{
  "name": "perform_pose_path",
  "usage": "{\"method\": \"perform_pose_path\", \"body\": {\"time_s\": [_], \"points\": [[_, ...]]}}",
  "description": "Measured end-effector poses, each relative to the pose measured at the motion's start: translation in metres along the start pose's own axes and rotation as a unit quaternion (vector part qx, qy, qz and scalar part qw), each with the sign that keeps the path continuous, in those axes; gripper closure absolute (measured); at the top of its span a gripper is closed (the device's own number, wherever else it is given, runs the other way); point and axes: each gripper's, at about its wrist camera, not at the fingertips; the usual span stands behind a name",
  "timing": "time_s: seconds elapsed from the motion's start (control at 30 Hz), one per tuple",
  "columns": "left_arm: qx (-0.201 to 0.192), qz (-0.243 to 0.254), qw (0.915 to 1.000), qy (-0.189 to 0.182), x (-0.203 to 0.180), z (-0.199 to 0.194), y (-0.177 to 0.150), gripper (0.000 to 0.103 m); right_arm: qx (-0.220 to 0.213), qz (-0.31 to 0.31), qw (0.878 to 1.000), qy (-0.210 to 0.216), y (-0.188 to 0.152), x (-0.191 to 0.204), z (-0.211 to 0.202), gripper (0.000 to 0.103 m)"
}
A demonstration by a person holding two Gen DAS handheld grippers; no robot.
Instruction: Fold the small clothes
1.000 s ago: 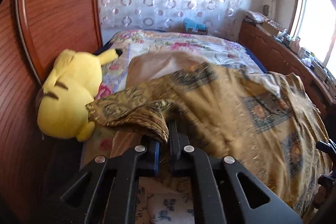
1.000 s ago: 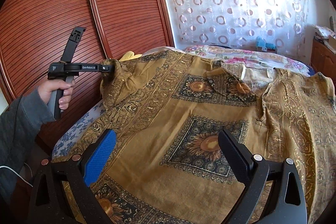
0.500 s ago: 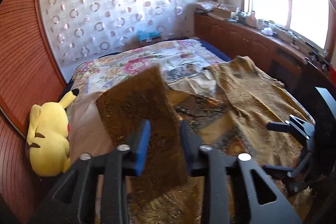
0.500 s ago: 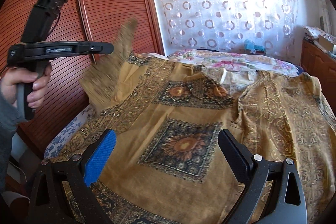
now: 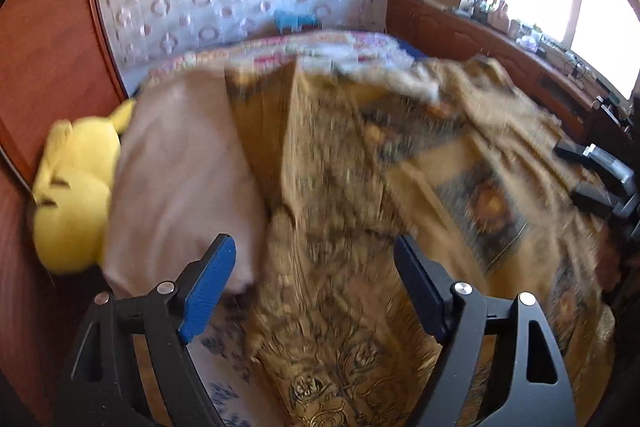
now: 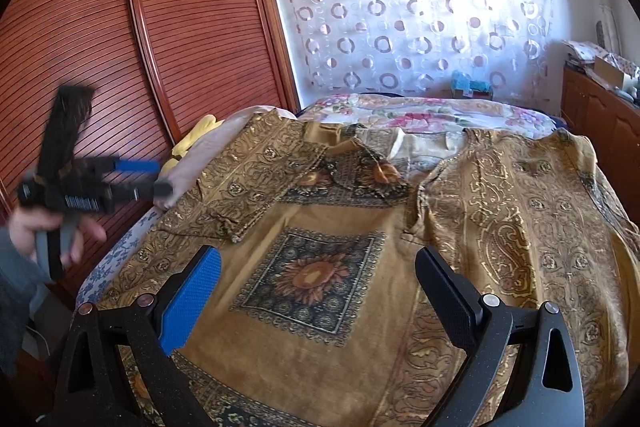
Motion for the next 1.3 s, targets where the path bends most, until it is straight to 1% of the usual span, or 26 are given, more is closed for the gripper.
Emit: {"method": "perform_pose_path", "body": {"time_s": [0.1,0.2,0.27,0.47,0.6,0.77,0.87,0.93,1.03,1.17,1.3], "points": [[0.020,-0.002,0.9998,0.002,-0.006,0.021,-0.011,0.021,0.000,-0.002,1.000,-0.005,0.000,0.002,-0.001,0.005],[0.026,0.005,0.9996,0.013,-0.013,0.031,-0.016,0.021,0.001,-0.001,1.000,-0.011,-0.001,0.000,-0.003,0.005],[0.020,0.006,0.9997,0.015,-0.015,0.031,-0.017,0.020,0.002,0.002,1.000,-0.015,-0.002,-0.002,-0.005,0.005],[0.017,-0.005,0.9998,0.010,-0.011,0.030,-0.020,0.017,0.005,0.006,1.000,-0.029,-0.010,-0.004,-0.017,0.005],[0.018,-0.005,0.9998,0.009,-0.009,0.031,-0.020,0.015,0.007,0.002,0.999,-0.053,-0.014,-0.008,-0.029,0.005],[0.018,-0.005,0.9998,0.009,-0.009,0.031,-0.020,0.015,0.016,0.014,0.995,-0.095,-0.015,-0.039,-0.048,0.005],[0.018,-0.005,0.9998,0.009,-0.009,0.031,-0.020,0.015,0.025,0.039,0.991,-0.122,-0.016,-0.070,-0.062,0.005],[0.018,-0.005,0.9998,0.009,-0.009,0.031,-0.020,0.015,0.032,0.057,0.988,-0.143,-0.014,-0.091,-0.067,0.005],[0.018,-0.007,0.9998,0.009,-0.009,0.031,-0.020,0.015,0.042,0.087,0.982,-0.164,-0.010,-0.124,-0.070,0.006],[0.017,-0.006,0.9998,0.009,-0.009,0.032,-0.020,0.015,0.058,0.129,0.974,-0.179,0.000,-0.161,-0.066,0.008],[0.017,-0.005,0.9998,0.013,-0.009,0.031,-0.020,0.015,0.079,0.171,0.967,-0.170,0.007,-0.185,-0.054,0.009]]}}
Point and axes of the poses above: each gripper's, at about its wrist camera, not at the fingertips, and z roughly the way its jaws point, x to its left, y to its top, and after that the axes turned 9 degrees about x, right-handed
